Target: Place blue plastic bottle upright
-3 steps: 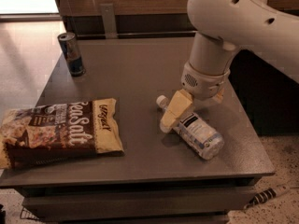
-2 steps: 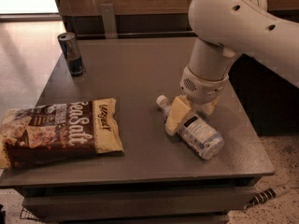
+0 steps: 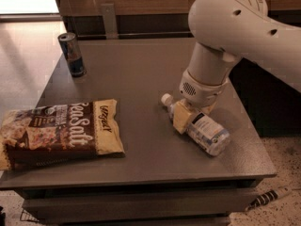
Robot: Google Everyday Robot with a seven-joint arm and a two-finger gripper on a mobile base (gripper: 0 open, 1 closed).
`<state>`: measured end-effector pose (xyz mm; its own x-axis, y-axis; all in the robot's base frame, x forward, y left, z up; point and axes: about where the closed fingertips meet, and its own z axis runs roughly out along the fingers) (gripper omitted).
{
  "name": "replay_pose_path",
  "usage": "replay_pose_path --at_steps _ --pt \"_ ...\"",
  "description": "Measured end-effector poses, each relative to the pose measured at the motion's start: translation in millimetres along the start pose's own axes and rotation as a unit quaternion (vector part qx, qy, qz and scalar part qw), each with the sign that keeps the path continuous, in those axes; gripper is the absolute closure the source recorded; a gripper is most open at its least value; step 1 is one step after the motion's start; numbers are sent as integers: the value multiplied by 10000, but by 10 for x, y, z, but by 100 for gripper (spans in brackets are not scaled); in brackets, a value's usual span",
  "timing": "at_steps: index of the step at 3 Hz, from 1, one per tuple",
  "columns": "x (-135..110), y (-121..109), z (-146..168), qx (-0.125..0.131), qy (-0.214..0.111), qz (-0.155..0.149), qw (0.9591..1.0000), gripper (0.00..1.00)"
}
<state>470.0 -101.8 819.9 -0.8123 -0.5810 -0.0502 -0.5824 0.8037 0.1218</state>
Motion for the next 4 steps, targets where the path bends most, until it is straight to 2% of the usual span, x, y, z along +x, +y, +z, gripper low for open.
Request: replay_pose_path --at_steps 1,2,3,4 --pt "-2 4 -3 7 -16 -3 10000 93" --pt "-3 8 -6 13 -28 -5 10000 100" --pt "-47 19 -70 102 -111 -67 9999 100" --pt "-127 34 -342 286 -512 -232 9980 100"
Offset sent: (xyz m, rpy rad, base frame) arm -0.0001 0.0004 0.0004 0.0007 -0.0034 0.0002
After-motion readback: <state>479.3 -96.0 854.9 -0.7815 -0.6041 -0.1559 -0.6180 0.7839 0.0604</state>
